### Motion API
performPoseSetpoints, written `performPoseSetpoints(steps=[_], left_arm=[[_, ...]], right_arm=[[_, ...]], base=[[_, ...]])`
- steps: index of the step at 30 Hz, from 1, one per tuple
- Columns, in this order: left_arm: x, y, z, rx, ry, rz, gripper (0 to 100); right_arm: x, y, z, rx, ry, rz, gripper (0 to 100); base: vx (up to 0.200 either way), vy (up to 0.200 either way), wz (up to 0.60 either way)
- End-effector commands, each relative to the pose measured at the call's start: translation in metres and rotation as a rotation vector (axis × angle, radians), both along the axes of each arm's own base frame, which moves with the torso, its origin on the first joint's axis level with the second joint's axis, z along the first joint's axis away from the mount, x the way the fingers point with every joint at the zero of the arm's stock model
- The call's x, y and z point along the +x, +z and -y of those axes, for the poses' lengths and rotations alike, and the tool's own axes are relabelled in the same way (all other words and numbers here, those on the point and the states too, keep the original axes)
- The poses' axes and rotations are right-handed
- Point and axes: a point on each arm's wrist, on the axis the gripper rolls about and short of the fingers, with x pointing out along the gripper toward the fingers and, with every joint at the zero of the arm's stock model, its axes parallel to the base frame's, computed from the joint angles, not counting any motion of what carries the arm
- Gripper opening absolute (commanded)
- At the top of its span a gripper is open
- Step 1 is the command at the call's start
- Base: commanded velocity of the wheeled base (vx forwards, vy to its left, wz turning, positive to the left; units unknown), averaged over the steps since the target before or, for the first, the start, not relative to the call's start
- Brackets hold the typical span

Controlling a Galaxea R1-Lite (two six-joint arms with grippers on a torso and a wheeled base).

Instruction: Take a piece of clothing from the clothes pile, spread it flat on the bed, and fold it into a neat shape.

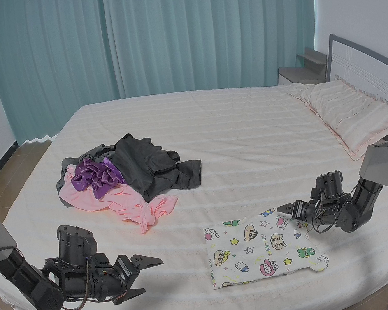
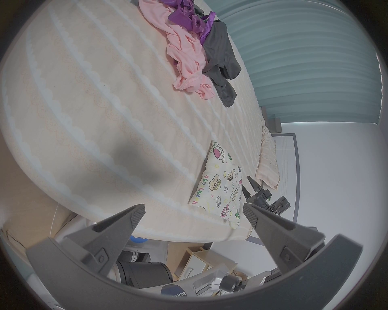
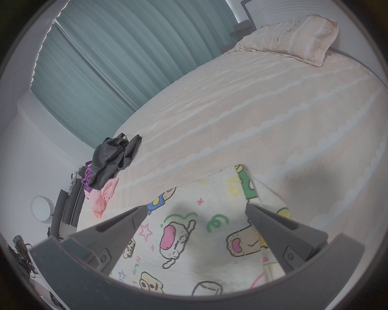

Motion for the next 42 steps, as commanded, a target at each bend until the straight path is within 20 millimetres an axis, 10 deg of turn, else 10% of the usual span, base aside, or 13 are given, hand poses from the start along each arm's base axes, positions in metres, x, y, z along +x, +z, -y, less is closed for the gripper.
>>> performPoseSetpoints(steps=[1, 20, 21, 42], left_arm=[[0.0, 0.0, 0.0, 0.0, 0.0, -0.003, 100], [0.0, 0.0, 0.0, 0.001, 0.001, -0.002, 100], [0.0, 0.0, 0.0, 0.001, 0.001, -0.002, 100], [0.0, 0.0, 0.0, 0.001, 0.001, -0.002, 100]], right_arm=[[0.001, 0.002, 0.005, -0.001, -0.012, 0.007, 100], [0.01, -0.016, 0.005, -0.005, -0.015, -0.02, 100], [0.011, -0.018, 0.005, -0.006, -0.016, -0.023, 0], [0.011, -0.005, 0.031, 0.022, -0.103, -0.001, 0]], base=[[0.0, 0.0, 0.0], [0.0, 0.0, 0.0], [0.0, 0.0, 0.0], [0.0, 0.0, 0.0]])
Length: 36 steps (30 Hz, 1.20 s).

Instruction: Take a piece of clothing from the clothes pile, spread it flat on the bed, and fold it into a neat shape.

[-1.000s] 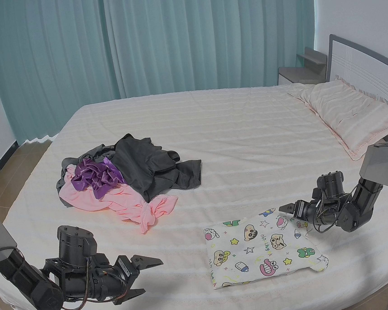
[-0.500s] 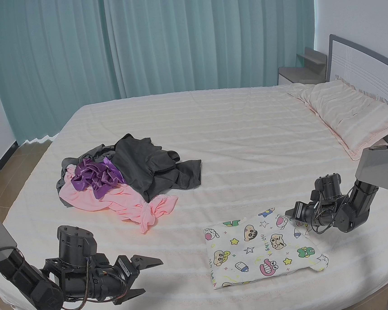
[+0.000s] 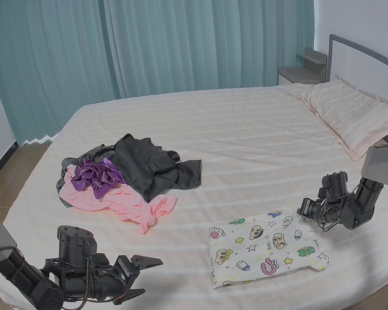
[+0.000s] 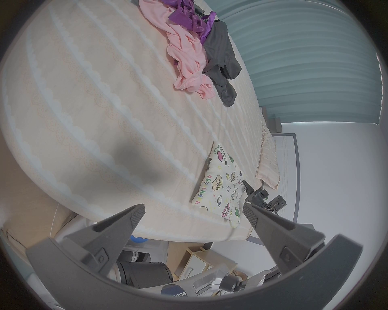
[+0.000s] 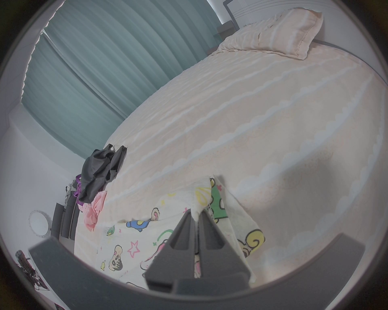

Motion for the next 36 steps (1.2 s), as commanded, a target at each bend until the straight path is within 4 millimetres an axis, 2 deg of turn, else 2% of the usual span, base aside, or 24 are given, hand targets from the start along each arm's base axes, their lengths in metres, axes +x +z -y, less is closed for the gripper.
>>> performPoseSetpoints(steps=[1, 4, 5, 16, 21, 28, 29, 36], left_arm=[[0.0, 0.0, 0.0, 0.0, 0.0, -0.001, 100], [0.0, 0.0, 0.0, 0.0, 0.0, -0.001, 100], [0.0, 0.0, 0.0, 0.0, 0.0, -0.001, 100], [0.0, 0.0, 0.0, 0.001, 0.0, -0.003, 100], [0.0, 0.0, 0.0, 0.001, 0.0, -0.003, 100], [-0.002, -0.001, 0.0, 0.003, -0.001, -0.007, 100], [-0.002, -0.001, 0.0, 0.003, -0.001, -0.007, 100], [-0.002, -0.001, 0.0, 0.003, -0.004, -0.006, 100]], right_arm=[[-0.002, 0.009, 0.005, 0.008, -0.016, 0.014, 0], [-0.001, 0.01, 0.005, 0.013, -0.017, 0.019, 0], [-0.001, 0.01, 0.005, 0.013, -0.017, 0.019, 100], [-0.001, 0.007, 0.01, 0.024, -0.034, 0.01, 100], [-0.001, 0.009, 0.008, 0.128, -0.072, -0.015, 100], [-0.002, 0.007, 0.004, 0.137, -0.054, -0.023, 100], [-0.001, 0.007, 0.004, 0.133, -0.051, -0.022, 0], [0.002, -0.001, 0.008, 0.126, -0.065, -0.032, 0]], base=[[0.0, 0.0, 0.0], [0.0, 0.0, 0.0], [0.0, 0.0, 0.0], [0.0, 0.0, 0.0], [0.0, 0.0, 0.0], [0.0, 0.0, 0.0], [0.0, 0.0, 0.0], [0.0, 0.0, 0.0]])
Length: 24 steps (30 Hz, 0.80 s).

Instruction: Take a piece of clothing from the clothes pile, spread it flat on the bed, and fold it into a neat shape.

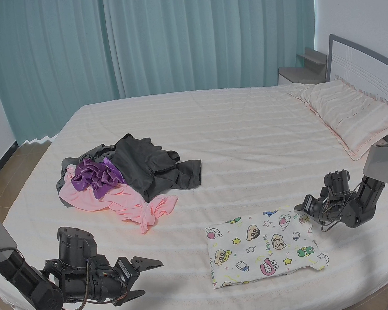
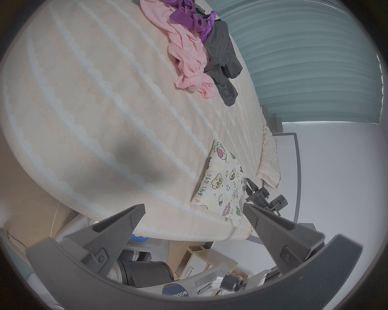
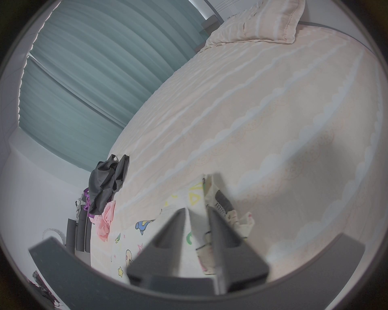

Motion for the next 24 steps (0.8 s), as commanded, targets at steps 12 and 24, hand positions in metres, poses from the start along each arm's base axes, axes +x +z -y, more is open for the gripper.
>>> performPoseSetpoints(steps=[12, 24], left_arm=[[-0.001, 0.0, 0.001, 0.001, -0.004, 0.001, 100], [-0.003, -0.004, 0.001, -0.013, -0.006, 0.033, 100]], right_arm=[[0.001, 0.001, 0.021, -0.005, -0.063, -0.002, 0], [-0.003, 0.012, 0.026, -0.006, -0.081, 0.013, 100]], base=[[0.0, 0.0, 0.0], [0.0, 0.0, 0.0]])
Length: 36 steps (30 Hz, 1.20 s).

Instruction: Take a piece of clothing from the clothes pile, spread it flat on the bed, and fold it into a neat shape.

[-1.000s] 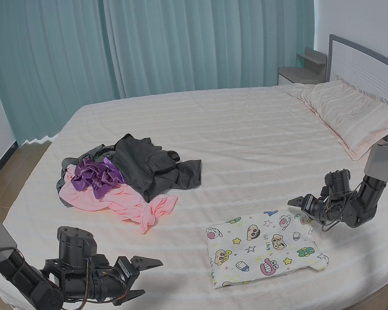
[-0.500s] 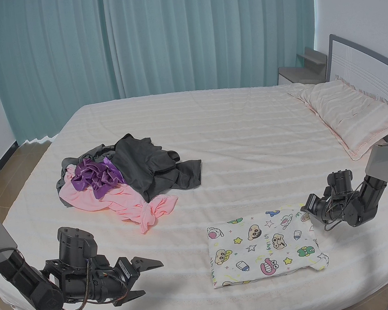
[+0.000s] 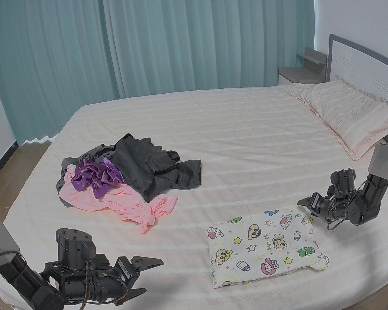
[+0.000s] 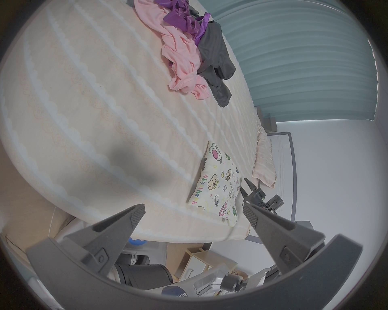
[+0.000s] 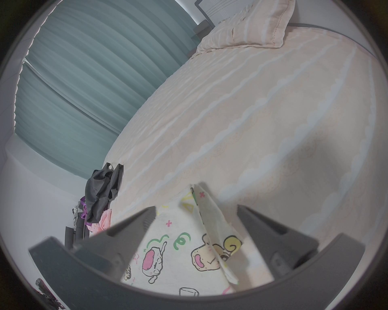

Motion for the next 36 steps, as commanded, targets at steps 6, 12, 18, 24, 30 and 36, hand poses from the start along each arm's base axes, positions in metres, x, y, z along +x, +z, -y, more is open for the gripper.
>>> performPoseSetpoints(steps=[6, 12, 18, 24, 30, 36], left_arm=[[-0.001, -0.003, 0.0, 0.002, -0.001, -0.008, 100], [-0.001, -0.004, -0.001, 0.002, 0.002, -0.01, 100], [-0.001, -0.004, -0.001, 0.003, 0.003, -0.01, 100], [-0.001, -0.004, -0.001, 0.004, 0.002, -0.011, 100], [-0.001, -0.004, -0.001, 0.004, 0.002, -0.012, 100], [0.0, -0.004, 0.0, 0.003, 0.002, -0.009, 100]], right_arm=[[-0.032, 0.035, 0.018, -0.011, -0.049, 0.026, 100], [-0.077, 0.037, 0.013, -0.075, 0.019, -0.044, 100], [-0.119, 0.027, 0.006, -0.105, 0.088, -0.149, 100], [-0.134, 0.018, -0.009, -0.107, 0.149, -0.137, 100], [-0.13, 0.007, -0.02, -0.117, 0.186, -0.121, 100], [-0.131, 0.004, -0.022, -0.124, 0.194, -0.132, 100]], base=[[0.0, 0.0, 0.0], [0.0, 0.0, 0.0], [0.0, 0.0, 0.0], [0.0, 0.0, 0.0], [0.0, 0.0, 0.0], [0.0, 0.0, 0.0]])
